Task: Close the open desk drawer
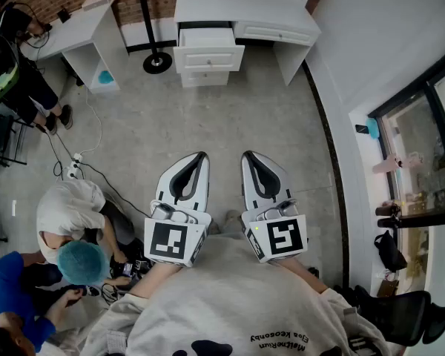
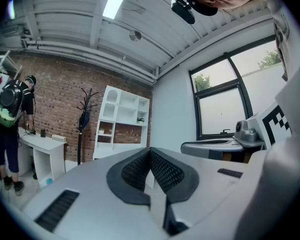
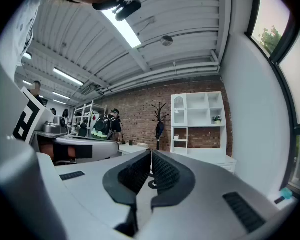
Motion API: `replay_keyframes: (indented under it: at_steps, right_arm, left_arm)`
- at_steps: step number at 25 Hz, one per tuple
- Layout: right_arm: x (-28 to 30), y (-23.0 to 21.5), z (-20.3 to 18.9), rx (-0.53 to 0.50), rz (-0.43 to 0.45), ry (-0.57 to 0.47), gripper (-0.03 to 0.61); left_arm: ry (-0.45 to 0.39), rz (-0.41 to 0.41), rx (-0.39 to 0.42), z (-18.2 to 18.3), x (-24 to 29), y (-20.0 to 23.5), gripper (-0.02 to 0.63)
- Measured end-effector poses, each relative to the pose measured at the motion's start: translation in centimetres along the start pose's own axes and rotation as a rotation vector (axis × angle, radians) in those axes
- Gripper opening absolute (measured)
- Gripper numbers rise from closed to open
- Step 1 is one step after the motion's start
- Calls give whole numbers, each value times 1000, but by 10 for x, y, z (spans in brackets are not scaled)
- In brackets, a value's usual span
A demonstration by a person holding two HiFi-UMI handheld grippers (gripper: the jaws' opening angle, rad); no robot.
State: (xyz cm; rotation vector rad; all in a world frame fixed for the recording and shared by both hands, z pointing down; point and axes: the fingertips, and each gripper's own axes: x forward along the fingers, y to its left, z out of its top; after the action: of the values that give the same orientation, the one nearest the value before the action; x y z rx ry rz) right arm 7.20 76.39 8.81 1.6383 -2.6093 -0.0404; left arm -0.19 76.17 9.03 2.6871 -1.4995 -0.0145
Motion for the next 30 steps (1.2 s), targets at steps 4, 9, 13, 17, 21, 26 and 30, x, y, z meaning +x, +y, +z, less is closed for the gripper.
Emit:
replay_keyframes:
  at_steps: [4,9,13,17,21,26,30]
  right_arm:
    - [13,-6,-3,6,-1,4,34]
    - [32,-16,-5,20,-1,-5,34]
    - [51,-29,-5,45,0,-25,34]
    - [79,-50,-9,63,10,-28,34]
    - [121,-74,-16,70,34,-18,34]
    - [181,-110,-20,80,85,-3,35]
    - [224,-141,-22,84,121,11,35]
  left_arm:
    - [-1,3,-4,0,12,8,18]
    - [3,14,-4,-2,27,19,18]
    - [0,17,-4,-5,46,29,18]
    - [6,16,-9,-8,76,39,18]
    - [-2,22,-23,-11,118,59,18]
    - [-1,43,-35,-10,179,83,18]
    - [0,71,-39,-7,227,100,18]
